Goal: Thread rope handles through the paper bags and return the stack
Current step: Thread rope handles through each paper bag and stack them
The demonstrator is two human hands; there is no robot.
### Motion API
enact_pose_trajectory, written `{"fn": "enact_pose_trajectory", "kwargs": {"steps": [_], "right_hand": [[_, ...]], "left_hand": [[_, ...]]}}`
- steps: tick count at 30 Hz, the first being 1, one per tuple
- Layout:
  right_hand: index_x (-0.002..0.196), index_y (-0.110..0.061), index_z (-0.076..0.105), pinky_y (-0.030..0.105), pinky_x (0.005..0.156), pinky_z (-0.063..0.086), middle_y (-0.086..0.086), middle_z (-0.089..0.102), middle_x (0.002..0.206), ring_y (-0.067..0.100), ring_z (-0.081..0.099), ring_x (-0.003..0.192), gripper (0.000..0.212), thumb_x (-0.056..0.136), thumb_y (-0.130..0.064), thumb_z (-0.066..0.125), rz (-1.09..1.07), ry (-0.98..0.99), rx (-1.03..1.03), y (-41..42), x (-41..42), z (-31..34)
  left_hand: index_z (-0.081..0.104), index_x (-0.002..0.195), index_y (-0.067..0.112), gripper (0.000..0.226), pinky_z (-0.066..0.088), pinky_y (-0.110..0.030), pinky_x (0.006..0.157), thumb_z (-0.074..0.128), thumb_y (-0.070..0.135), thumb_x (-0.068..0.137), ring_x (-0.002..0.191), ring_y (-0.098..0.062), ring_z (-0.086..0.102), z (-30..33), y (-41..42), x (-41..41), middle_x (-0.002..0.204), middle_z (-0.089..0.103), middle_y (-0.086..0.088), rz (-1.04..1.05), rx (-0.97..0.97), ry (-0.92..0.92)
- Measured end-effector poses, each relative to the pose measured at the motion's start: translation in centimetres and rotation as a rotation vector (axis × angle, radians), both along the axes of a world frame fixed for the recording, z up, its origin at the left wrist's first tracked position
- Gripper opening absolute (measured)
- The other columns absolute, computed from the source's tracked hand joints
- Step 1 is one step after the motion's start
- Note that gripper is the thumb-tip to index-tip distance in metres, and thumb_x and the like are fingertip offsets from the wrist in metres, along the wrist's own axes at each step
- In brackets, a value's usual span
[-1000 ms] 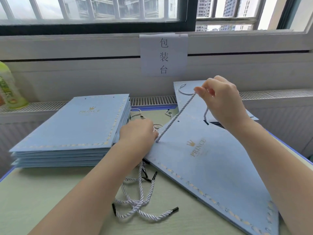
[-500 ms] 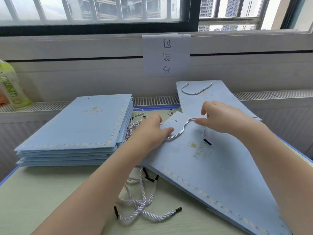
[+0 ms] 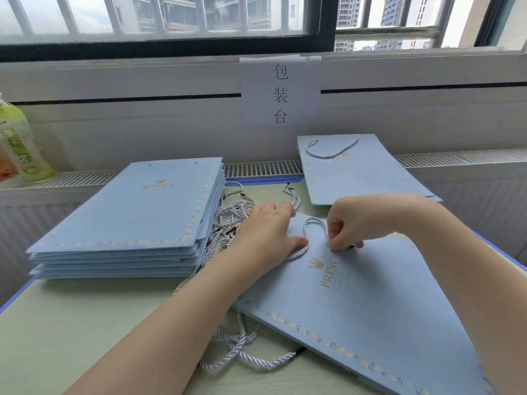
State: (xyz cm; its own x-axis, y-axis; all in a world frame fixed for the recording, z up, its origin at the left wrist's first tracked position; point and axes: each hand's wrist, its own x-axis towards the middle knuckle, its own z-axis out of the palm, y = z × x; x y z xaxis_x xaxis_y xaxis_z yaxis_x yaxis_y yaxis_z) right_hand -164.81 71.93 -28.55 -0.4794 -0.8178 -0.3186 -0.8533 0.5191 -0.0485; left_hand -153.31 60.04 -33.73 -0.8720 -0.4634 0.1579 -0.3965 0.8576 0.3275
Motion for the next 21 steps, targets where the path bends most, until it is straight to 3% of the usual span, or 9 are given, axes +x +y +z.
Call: {"fn": "enact_pose_trajectory", "kwargs": {"steps": [3, 6, 7, 11, 14, 17, 19, 21], "right_hand": [[0.087, -0.012, 0.059, 0.028, 0.060, 0.041, 0.005, 0.062, 0.085, 0.022, 0.052, 0.073, 0.010, 0.086, -0.019, 0.052, -0.012, 0.117, -0.280, -0.8, -0.6, -0.9], [0.096, -0.011, 0.052, 0.037, 0.066, 0.049, 0.007, 0.062, 0.090, 0.028, 0.056, 0.078, 0.007, 0.089, -0.009, 0.048, 0.022, 0.098, -0.725, -1.6, -1.6, -1.7], [0.099, -0.009, 0.053, 0.037, 0.070, 0.048, 0.006, 0.062, 0.091, 0.027, 0.057, 0.078, 0.011, 0.089, -0.004, 0.049, 0.086, 0.102, -0.862, -1.8, -1.9, -1.9], [0.096, 0.000, 0.063, 0.013, 0.071, 0.043, -0.001, 0.060, 0.086, 0.012, 0.055, 0.073, 0.020, 0.088, 0.008, 0.047, 0.286, 0.235, -1.222, -2.3, -1.7, -2.4], [0.097, -0.004, 0.066, 0.006, 0.076, 0.041, -0.003, 0.063, 0.087, 0.009, 0.059, 0.077, 0.029, 0.090, 0.008, 0.039, 0.197, 0.071, -1.341, -2.6, -1.2, -2.6], [0.098, -0.008, 0.062, 0.019, 0.076, 0.050, 0.001, 0.066, 0.081, 0.009, 0.062, 0.075, 0.023, 0.094, 0.005, 0.043, 0.014, -0.343, -1.329, -3.1, -0.4, -2.8], [0.090, -0.010, 0.057, 0.024, 0.069, 0.051, 0.003, 0.063, 0.079, 0.009, 0.061, 0.068, 0.029, 0.089, 0.014, 0.041, -0.044, -0.491, -1.277, -3.3, 0.0, -3.0], [0.084, -0.013, 0.051, 0.018, 0.059, 0.048, 0.006, 0.057, 0.090, 0.005, 0.061, 0.061, 0.029, 0.088, 0.014, 0.042, -0.047, -0.509, -1.176, -3.3, 0.3, -3.1]], "left_hand": [[0.036, 0.137, 0.020, 0.080, 0.031, -0.035, 0.105, 0.075, 0.047, 0.073, 0.128, -0.025, 0.033, 0.1, -0.5, -0.1, 0.133, 0.041, -0.009, 0.007, 0.129, 0.032], [0.034, 0.138, 0.015, 0.088, 0.035, -0.035, 0.104, 0.078, 0.048, 0.069, 0.128, -0.026, 0.038, 0.3, -0.9, -0.1, 0.136, 0.042, -0.012, 0.048, 0.226, 0.026], [0.036, 0.137, 0.013, 0.084, 0.036, -0.034, 0.102, 0.076, 0.047, 0.072, 0.126, -0.027, 0.040, 0.3, -0.9, -0.2, 0.135, 0.043, -0.013, 0.072, 0.244, 0.026], [0.051, 0.122, 0.006, 0.036, 0.040, -0.032, 0.093, 0.052, 0.030, 0.095, 0.116, -0.027, 0.049, 0.4, -1.4, -0.3, 0.126, 0.054, -0.013, 0.174, 0.203, 0.077], [0.059, 0.115, 0.009, 0.026, 0.041, -0.031, 0.089, 0.046, 0.021, 0.096, 0.111, -0.026, 0.053, 0.5, -1.9, -0.3, 0.119, 0.060, -0.010, 0.191, 0.247, 0.146], [0.061, 0.115, 0.010, 0.026, 0.040, -0.030, 0.088, 0.052, 0.023, 0.094, 0.111, -0.025, 0.052, 0.6, -1.8, -0.1, 0.117, 0.059, -0.008, 0.181, 0.275, 0.158], [0.062, 0.111, 0.010, 0.025, 0.041, -0.030, 0.086, 0.054, 0.026, 0.093, 0.108, -0.024, 0.054, 0.5, -1.9, -0.1, 0.114, 0.061, -0.008, 0.183, 0.298, 0.175], [0.063, 0.104, 0.010, 0.022, 0.042, -0.030, 0.083, 0.057, 0.026, 0.091, 0.100, -0.022, 0.056, 0.9, -2.0, 0.0, 0.103, 0.062, -0.007, 0.181, 0.322, 0.224]]}}
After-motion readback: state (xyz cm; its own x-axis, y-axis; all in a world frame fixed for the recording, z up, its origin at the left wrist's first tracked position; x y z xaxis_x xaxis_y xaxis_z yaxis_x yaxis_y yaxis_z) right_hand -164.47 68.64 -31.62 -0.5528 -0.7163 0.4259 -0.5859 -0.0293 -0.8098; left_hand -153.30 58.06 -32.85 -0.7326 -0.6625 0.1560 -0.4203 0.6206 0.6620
